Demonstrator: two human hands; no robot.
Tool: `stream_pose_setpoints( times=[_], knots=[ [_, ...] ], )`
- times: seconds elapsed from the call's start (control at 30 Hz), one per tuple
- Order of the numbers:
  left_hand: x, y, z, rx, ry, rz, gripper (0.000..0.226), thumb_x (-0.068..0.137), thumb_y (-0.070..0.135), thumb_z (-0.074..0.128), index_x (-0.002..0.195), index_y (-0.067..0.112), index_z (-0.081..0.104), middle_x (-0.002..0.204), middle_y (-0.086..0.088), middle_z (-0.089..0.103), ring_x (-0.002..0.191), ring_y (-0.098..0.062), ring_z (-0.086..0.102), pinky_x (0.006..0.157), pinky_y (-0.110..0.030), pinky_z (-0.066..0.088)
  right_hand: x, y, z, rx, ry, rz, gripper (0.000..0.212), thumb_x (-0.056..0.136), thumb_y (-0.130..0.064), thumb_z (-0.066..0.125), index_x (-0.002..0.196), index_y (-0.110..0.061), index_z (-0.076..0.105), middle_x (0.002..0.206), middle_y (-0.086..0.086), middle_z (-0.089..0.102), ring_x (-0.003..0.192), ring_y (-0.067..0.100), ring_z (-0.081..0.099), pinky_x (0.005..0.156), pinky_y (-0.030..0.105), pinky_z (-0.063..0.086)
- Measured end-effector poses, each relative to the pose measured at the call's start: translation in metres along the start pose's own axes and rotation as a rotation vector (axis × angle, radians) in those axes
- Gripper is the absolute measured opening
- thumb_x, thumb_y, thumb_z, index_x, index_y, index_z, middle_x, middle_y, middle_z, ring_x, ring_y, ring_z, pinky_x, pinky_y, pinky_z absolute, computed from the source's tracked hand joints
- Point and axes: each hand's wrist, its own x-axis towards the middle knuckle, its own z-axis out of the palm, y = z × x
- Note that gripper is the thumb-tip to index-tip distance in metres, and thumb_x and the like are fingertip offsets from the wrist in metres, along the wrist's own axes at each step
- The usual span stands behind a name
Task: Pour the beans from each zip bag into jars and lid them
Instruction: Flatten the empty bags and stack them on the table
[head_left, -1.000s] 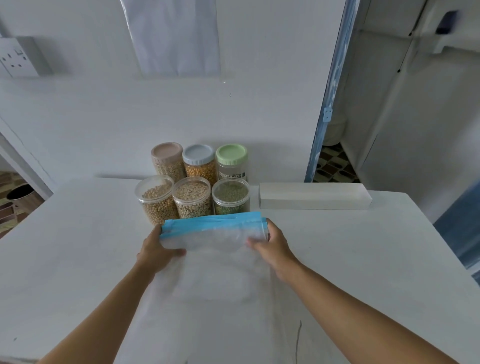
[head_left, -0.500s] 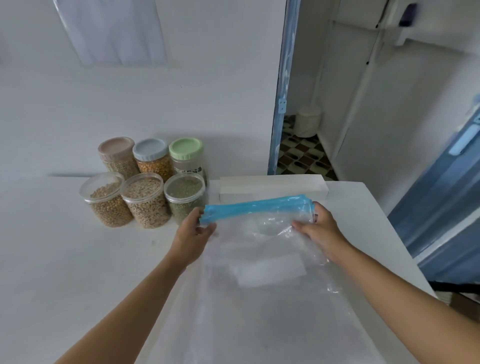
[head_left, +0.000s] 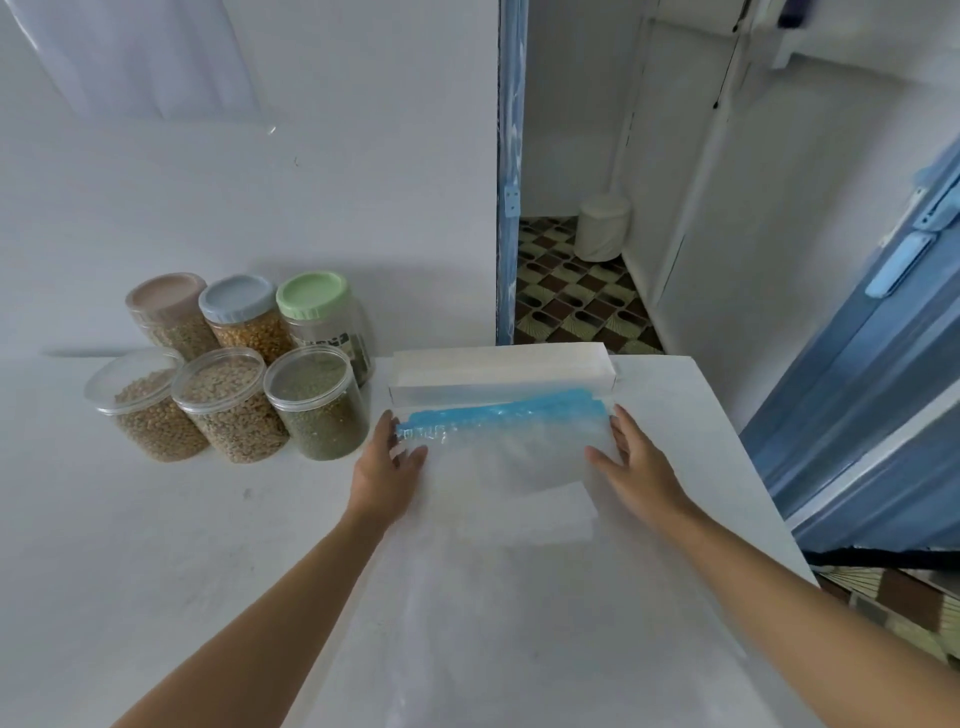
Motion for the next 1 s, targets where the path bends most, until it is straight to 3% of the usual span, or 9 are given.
stream_pose_setpoints(
  times=[0.2, 0.33, 0.4, 0.5, 0.6, 0.73, 0.83, 0.93, 1.0],
  knots=[
    [0.007, -0.019, 0.021, 0.288, 0.018, 0.203, 0.073, 0.095, 0.013, 0.07, 0.159, 0.016, 0.034, 0.165, -0.007, 0.032, 0.146, -0.033, 0.038, 0.121, -0.047, 0.034, -0.015, 0.015, 0.013, -0.24, -0.034, -0.129, 0.069, 0.105, -0.02, 0.054, 0.162, -0.024, 0.015, 0.171, -0.006, 0.001, 0.157, 0.013, 0.006, 0.114, 0.017, 0.002],
    [0.017, -0.004, 0.019, 0.407, 0.025, 0.227, 0.067, 0.099, 0.021, 0.067, 0.158, 0.022, 0.037, 0.167, -0.014, 0.025, 0.151, -0.038, 0.029, 0.122, -0.047, 0.027, -0.018, 0.013, 0.018, -0.443, 0.033, -0.196, 0.065, 0.106, -0.035, 0.05, 0.162, -0.025, 0.018, 0.171, -0.001, -0.005, 0.158, 0.018, 0.0, 0.115, 0.022, 0.0],
    [0.008, 0.006, 0.012, 0.561, -0.009, 0.217, 0.066, 0.1, 0.035, 0.064, 0.159, 0.027, 0.035, 0.169, -0.015, 0.02, 0.151, -0.04, 0.026, 0.121, -0.05, 0.027, -0.023, 0.013, 0.017, -0.487, 0.131, -0.275, 0.06, 0.105, -0.04, 0.049, 0.159, -0.021, 0.03, 0.171, 0.005, 0.007, 0.158, 0.022, 0.008, 0.123, 0.032, 0.009],
    [-0.036, 0.023, 0.0, 0.633, -0.106, 0.381, 0.057, 0.099, 0.05, 0.057, 0.149, 0.023, 0.052, 0.156, -0.013, 0.045, 0.142, -0.037, 0.042, 0.116, -0.052, 0.039, -0.04, 0.018, 0.018, -0.489, 0.195, -0.407, 0.044, 0.104, -0.038, 0.053, 0.14, -0.013, 0.058, 0.155, 0.014, 0.045, 0.147, 0.031, 0.037, 0.12, 0.047, 0.035],
    [-0.099, 0.04, 0.001, 0.721, -0.459, 0.388, 0.068, 0.099, 0.066, 0.025, 0.156, 0.032, 0.038, 0.164, 0.002, 0.033, 0.151, -0.024, 0.032, 0.122, -0.04, 0.029, -0.069, 0.018, 0.024, -0.537, 0.146, -0.522, 0.056, 0.098, -0.052, 0.04, 0.122, -0.012, 0.07, 0.128, 0.01, 0.064, 0.126, 0.029, 0.056, 0.106, 0.05, 0.049],
    [-0.14, 0.033, 0.019, 0.875, -0.646, 0.397, 0.103, 0.075, 0.077, -0.023, 0.164, 0.029, -0.002, 0.172, 0.003, -0.01, 0.158, -0.019, -0.013, 0.127, -0.041, -0.001, -0.106, 0.003, 0.033, -0.642, -0.176, -0.385, 0.094, 0.085, -0.076, -0.001, 0.156, -0.027, 0.037, 0.165, 0.002, 0.028, 0.156, 0.02, 0.015, 0.127, 0.038, 0.005],
    [-0.144, 0.01, 0.028, 1.009, -0.572, 0.473, 0.112, 0.064, 0.073, -0.046, 0.162, 0.028, -0.014, 0.168, 0.002, -0.021, 0.156, -0.025, -0.019, 0.124, -0.057, -0.009, -0.114, 0.013, 0.041, -0.717, -0.304, -0.369, 0.087, 0.082, -0.079, -0.005, 0.161, -0.045, 0.009, 0.171, -0.004, -0.009, 0.156, 0.013, -0.015, 0.126, 0.042, -0.012],
    [-0.147, -0.013, 0.033, 1.062, -0.46, 0.527, 0.074, 0.105, 0.062, 0.0, 0.163, 0.022, 0.024, 0.168, -0.006, 0.026, 0.153, -0.033, 0.027, 0.113, -0.064, 0.015, -0.113, 0.031, 0.047, -0.776, -0.283, -0.387, 0.078, 0.086, -0.082, -0.006, 0.157, -0.053, -0.002, 0.166, -0.005, -0.025, 0.152, 0.011, -0.028, 0.124, 0.045, -0.017],
    [-0.145, -0.025, 0.034, 1.034, -0.43, 0.513, 0.067, 0.107, 0.062, 0.014, 0.163, 0.027, 0.022, 0.168, -0.006, 0.025, 0.153, -0.031, 0.028, 0.113, -0.06, 0.015, -0.113, 0.038, 0.048, -0.805, -0.24, -0.394, 0.074, 0.086, -0.084, -0.005, 0.154, -0.057, -0.009, 0.166, -0.003, -0.028, 0.149, 0.012, -0.034, 0.123, 0.048, -0.017]
  ],
)
